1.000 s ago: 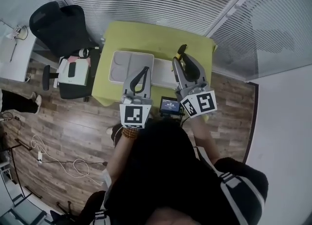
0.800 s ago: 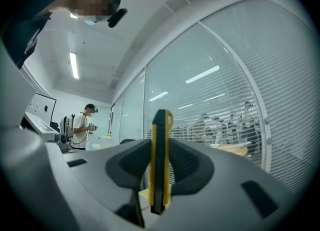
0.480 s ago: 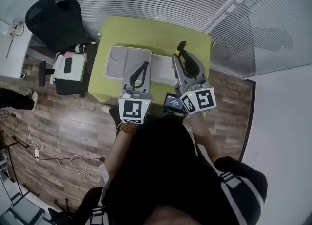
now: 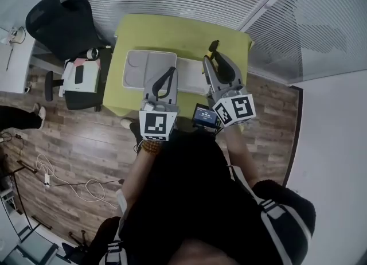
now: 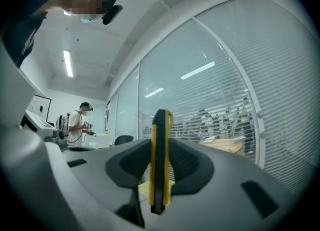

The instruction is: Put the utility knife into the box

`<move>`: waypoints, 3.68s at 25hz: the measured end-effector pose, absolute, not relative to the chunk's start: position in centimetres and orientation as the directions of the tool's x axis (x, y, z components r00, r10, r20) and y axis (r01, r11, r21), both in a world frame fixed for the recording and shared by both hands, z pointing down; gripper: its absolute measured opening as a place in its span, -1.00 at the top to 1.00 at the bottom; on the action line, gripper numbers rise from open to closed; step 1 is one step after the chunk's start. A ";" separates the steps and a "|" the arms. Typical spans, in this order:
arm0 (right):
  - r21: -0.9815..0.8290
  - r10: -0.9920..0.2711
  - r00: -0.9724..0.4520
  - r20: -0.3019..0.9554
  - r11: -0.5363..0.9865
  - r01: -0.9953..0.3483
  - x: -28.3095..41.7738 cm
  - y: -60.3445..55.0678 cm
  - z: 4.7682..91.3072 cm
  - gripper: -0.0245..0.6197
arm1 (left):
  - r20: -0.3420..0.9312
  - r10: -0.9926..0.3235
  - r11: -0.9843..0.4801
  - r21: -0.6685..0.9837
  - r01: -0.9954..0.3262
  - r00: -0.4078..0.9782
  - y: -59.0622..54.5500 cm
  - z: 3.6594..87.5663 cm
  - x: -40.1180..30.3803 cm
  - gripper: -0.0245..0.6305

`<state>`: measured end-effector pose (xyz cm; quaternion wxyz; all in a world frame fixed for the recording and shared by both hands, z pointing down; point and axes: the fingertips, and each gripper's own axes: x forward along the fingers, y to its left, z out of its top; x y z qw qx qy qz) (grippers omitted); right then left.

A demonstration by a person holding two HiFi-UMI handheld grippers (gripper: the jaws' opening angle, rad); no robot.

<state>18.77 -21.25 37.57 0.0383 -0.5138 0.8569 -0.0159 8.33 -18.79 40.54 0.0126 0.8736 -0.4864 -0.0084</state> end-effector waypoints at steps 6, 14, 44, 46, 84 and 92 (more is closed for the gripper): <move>-0.052 -0.884 -0.467 0.000 0.467 -0.883 19.4 -22.2 39.4 0.58 | 0.013 -0.853 -0.521 0.029 -0.853 0.522 -18.9 41.1 8.4 0.88; -0.068 -0.881 -0.468 0.075 0.463 -0.884 19.4 -23.5 42.1 0.58 | 0.018 -0.866 -0.499 0.033 -0.866 0.499 -19.4 41.0 7.9 0.88; 0.025 -0.805 -0.451 0.386 0.498 -0.867 17.5 -28.5 55.5 0.58 | 0.024 -0.892 -0.449 0.044 -0.892 0.451 -22.1 41.5 4.3 0.88; 0.024 -0.797 -0.450 0.404 0.500 -0.865 17.5 -28.6 56.3 0.58 | 0.022 -0.895 -0.444 0.042 -0.895 0.446 -22.2 41.3 4.1 0.88; -0.014 -0.592 -0.421 0.687 0.568 -0.823 16.5 -28.2 70.9 0.58 | 0.050 -0.903 -0.423 0.056 -0.904 0.426 -22.7 42.0 1.9 0.88; -0.020 -0.551 -0.395 0.735 0.565 -0.825 17.1 -28.2 73.1 0.58 | 0.063 -0.900 -0.428 0.057 -0.902 0.431 -22.6 42.5 1.9 0.88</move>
